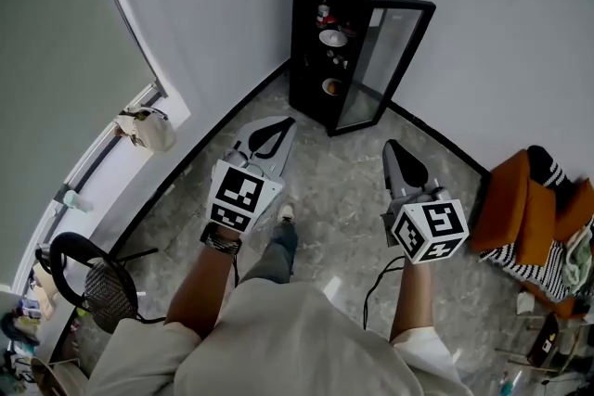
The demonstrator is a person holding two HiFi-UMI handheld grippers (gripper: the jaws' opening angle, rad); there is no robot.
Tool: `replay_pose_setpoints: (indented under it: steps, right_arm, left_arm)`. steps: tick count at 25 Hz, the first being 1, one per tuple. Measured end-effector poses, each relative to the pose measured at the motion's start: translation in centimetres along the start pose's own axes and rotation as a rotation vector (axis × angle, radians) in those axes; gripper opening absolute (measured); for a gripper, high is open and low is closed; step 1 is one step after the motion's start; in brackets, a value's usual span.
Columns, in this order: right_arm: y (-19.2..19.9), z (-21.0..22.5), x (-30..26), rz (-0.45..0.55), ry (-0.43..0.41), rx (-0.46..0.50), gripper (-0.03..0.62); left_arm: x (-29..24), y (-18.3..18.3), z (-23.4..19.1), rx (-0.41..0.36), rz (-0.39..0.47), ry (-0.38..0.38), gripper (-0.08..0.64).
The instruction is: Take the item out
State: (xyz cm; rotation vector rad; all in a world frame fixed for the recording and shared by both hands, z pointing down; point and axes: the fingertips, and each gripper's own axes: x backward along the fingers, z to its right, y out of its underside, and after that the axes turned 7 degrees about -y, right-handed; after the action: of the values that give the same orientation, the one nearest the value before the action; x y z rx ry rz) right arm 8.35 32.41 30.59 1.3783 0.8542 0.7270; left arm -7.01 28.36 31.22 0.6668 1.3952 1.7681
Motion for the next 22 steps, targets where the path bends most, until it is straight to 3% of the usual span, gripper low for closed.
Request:
replay_pose_setpoints:
  steps: [11,22]
  right_arm:
    - [-2.9,10.1,-14.7,-0.001,0.045,0.03,0.008]
    - [-3.1,16.1,-24.8,-0.037,0.053,0.006,0.008]
  left_arm:
    - [-17.1,0.4,-7.7,0.001,0.017,0.088,0.006]
    - [-27.1,2.1,-14.0,0.026,-0.01,0.112,0.006]
